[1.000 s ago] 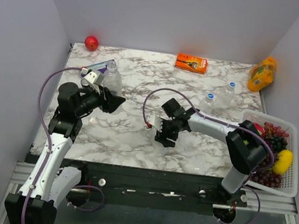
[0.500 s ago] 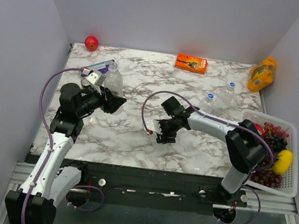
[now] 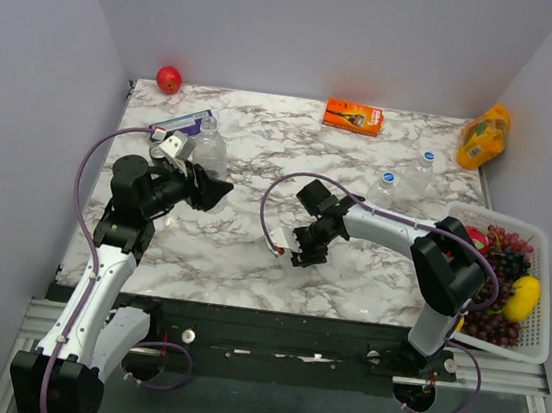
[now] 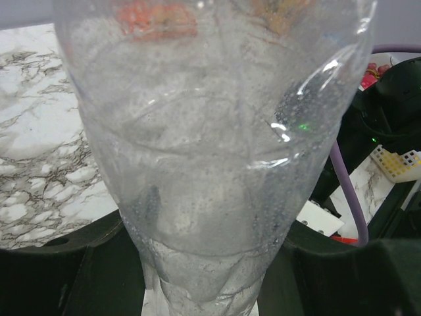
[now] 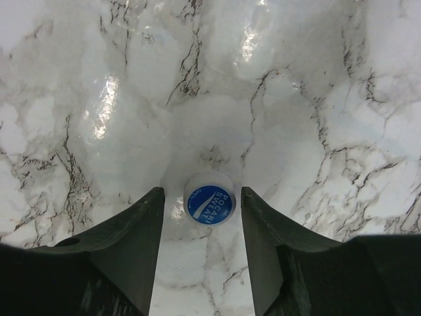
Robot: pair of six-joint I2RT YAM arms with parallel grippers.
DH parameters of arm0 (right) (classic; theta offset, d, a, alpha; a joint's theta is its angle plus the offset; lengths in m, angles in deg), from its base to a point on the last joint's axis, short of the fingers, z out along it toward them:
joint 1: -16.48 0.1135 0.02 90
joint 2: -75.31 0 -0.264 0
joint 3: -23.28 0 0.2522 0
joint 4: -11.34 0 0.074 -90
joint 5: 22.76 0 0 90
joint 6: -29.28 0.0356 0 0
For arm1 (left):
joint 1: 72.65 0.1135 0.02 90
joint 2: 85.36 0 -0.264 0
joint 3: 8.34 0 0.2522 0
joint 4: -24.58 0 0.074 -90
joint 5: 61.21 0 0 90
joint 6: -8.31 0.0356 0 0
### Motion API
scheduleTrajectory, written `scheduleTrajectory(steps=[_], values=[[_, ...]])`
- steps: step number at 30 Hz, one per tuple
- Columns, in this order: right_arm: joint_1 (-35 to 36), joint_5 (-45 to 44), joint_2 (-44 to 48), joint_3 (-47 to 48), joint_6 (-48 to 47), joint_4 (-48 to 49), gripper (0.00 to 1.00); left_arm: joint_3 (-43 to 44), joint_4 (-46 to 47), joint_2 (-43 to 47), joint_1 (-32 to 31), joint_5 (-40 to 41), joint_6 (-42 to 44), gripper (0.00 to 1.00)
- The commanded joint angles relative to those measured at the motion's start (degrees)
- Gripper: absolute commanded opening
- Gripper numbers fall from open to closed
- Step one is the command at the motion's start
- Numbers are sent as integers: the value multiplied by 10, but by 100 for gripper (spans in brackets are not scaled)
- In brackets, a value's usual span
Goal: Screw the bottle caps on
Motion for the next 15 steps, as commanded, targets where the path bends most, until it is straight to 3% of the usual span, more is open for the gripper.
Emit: scheduleTrajectory(steps=[1,10,15], values=[[-1,-8,11,-12,-20,-14,56,-4,20,7,-3,8,-4,17],[-1,-15,4,-3,-9,1,47,-5,20,8,-3,8,-6,17],[-1,-33,47,-11,-8,2,37,-5,16,-3,-7,-2,26,16]])
